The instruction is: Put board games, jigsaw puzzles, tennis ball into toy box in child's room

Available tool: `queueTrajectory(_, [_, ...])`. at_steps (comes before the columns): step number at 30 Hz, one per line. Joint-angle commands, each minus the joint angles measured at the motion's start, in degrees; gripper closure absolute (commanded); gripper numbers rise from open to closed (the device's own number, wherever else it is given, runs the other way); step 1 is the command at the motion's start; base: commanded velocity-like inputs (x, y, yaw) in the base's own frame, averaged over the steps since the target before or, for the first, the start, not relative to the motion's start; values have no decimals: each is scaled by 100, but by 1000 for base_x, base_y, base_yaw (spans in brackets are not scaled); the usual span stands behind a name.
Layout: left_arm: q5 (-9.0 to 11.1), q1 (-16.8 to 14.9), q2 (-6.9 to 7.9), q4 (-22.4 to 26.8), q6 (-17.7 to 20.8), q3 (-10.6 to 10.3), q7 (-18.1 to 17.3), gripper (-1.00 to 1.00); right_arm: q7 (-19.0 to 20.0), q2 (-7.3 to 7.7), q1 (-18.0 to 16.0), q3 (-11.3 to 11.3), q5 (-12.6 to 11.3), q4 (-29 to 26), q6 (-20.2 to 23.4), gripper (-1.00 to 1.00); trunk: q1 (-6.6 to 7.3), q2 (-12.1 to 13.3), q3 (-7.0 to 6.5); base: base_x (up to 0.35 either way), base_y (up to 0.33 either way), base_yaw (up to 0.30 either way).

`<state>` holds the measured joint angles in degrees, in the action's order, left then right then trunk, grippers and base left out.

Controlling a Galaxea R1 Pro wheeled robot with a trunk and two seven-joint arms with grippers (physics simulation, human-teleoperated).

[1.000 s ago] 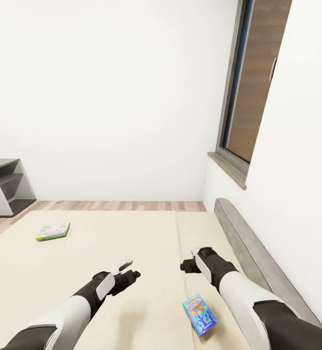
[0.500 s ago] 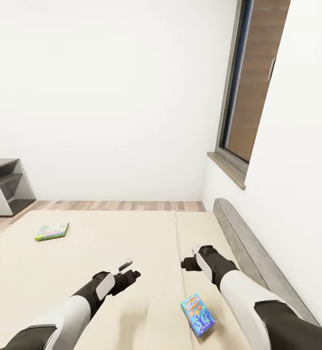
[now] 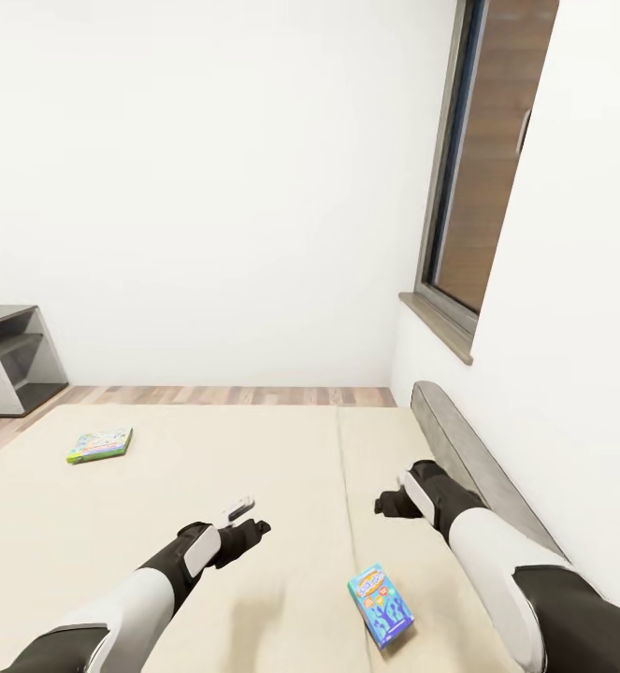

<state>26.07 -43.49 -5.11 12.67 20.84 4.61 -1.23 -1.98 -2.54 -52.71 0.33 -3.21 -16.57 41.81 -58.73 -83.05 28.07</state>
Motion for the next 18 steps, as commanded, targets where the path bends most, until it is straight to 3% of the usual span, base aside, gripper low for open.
queueTrajectory(1, [-13, -2, -3, 7, 34, 47, -11, -100, -21, 1, -2, 3, -41, -8, 26, -100, 0, -3, 6, 0, 0, 0])
queueTrajectory(4, [-10, -2, -1, 7, 43, 52, -22, -100, -24, 152, -20, -13, -242, 8, 113, -100, 0, -3, 6, 0, 0, 0])
queueTrajectory(5, [-3, -2, 0, 7, 61, 54, -27, -100, -20, 269, -15, -20, -351, 21, 158, -100, 0, -3, 6, 0, 0, 0])
queueTrajectory(6, [-3, -2, 0, 7, 61, 54, -27, -100, -20, 269, -15, -20, -351, 21, 158, -100, 0, -3, 6, 0, 0, 0])
queueTrajectory(9, [2, -10, -7, 11, 81, 50, -20, -100, 11, 484, 11, -28, -478, 32, 213, -100, 0, -3, 6, 0, 0, 0])
queueTrajectory(18, [-13, -20, -9, 93, 105, 6, -22, -100, 32, 614, 35, -18, -531, 40, 286, -100, 0, -3, 6, 0, 0, 0])
